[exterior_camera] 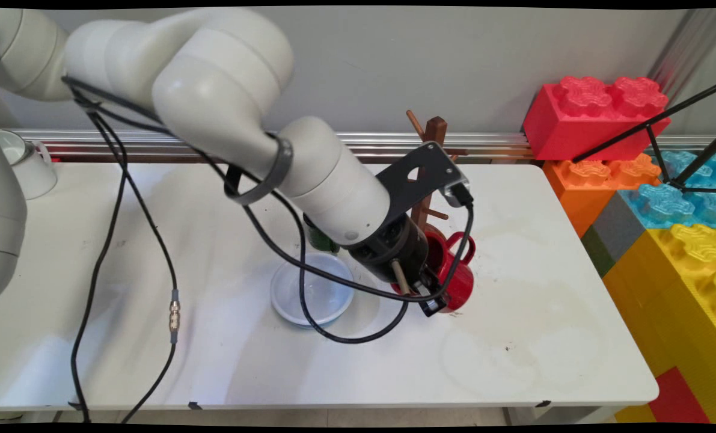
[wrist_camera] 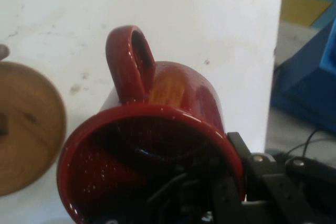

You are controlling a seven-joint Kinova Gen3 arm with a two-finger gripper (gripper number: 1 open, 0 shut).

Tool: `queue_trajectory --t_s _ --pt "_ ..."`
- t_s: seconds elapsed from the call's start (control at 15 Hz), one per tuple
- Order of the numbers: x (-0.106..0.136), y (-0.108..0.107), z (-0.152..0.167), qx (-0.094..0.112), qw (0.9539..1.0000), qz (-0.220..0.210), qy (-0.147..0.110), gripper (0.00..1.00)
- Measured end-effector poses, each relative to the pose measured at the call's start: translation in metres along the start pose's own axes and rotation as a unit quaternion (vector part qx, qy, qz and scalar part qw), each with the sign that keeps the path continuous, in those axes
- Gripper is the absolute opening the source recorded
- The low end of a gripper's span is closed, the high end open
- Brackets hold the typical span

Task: Place the picked object on the table

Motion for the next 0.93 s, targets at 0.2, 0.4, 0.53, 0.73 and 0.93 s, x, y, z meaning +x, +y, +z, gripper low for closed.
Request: queue_trajectory --t_s 0.2,0.4,0.53,0.73,0.93 --pt "0.013 0.001 0.000 0.017 0.9988 0.022 -0.039 0.00" --pt "0.022 0.003 0.002 0.030 0.9953 0.045 -0.080 0.00" --pt "0.024 0.004 0.006 0.040 0.9915 0.057 -0.110 0.00" --pt "0.026 0.007 0.014 0.052 0.9858 0.067 -0.145 0.00" --pt "0.027 0.010 0.022 0.058 0.9815 0.070 -0.169 0.00"
